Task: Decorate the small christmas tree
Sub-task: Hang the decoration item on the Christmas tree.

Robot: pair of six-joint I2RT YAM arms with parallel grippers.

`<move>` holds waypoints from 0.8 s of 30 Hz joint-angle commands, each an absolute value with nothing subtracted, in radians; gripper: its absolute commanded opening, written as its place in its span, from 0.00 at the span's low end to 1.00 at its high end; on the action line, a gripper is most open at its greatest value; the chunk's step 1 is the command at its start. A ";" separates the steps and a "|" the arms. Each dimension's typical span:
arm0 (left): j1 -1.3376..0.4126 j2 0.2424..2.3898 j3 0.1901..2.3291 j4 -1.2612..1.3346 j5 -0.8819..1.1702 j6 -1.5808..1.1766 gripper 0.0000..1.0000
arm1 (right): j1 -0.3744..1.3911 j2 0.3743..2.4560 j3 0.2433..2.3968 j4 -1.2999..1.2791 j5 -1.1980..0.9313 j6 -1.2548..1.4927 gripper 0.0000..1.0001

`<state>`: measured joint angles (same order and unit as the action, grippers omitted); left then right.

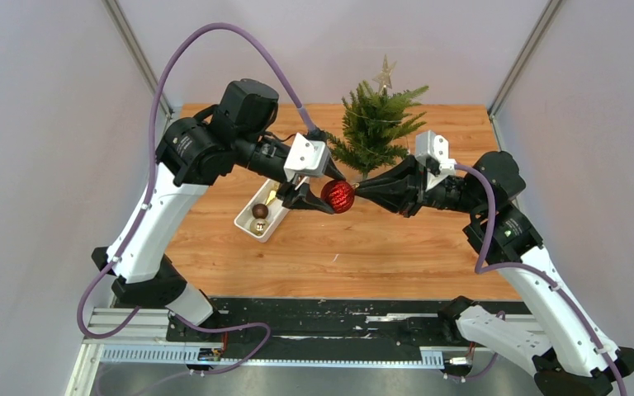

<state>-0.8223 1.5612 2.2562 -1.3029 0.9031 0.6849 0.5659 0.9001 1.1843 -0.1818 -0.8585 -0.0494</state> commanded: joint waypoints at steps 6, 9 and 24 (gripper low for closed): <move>-0.828 1.539 2.261 -1.275 0.952 0.660 0.00 | 0.565 0.894 1.166 -0.133 -0.816 -0.032 0.12; -0.828 1.540 2.262 -1.273 0.952 0.660 0.00 | 0.566 0.891 1.161 -0.132 -0.802 -0.029 0.15; -0.828 1.530 2.232 -1.253 0.936 0.639 0.00 | 0.565 0.827 1.137 -0.138 -0.770 -0.040 0.00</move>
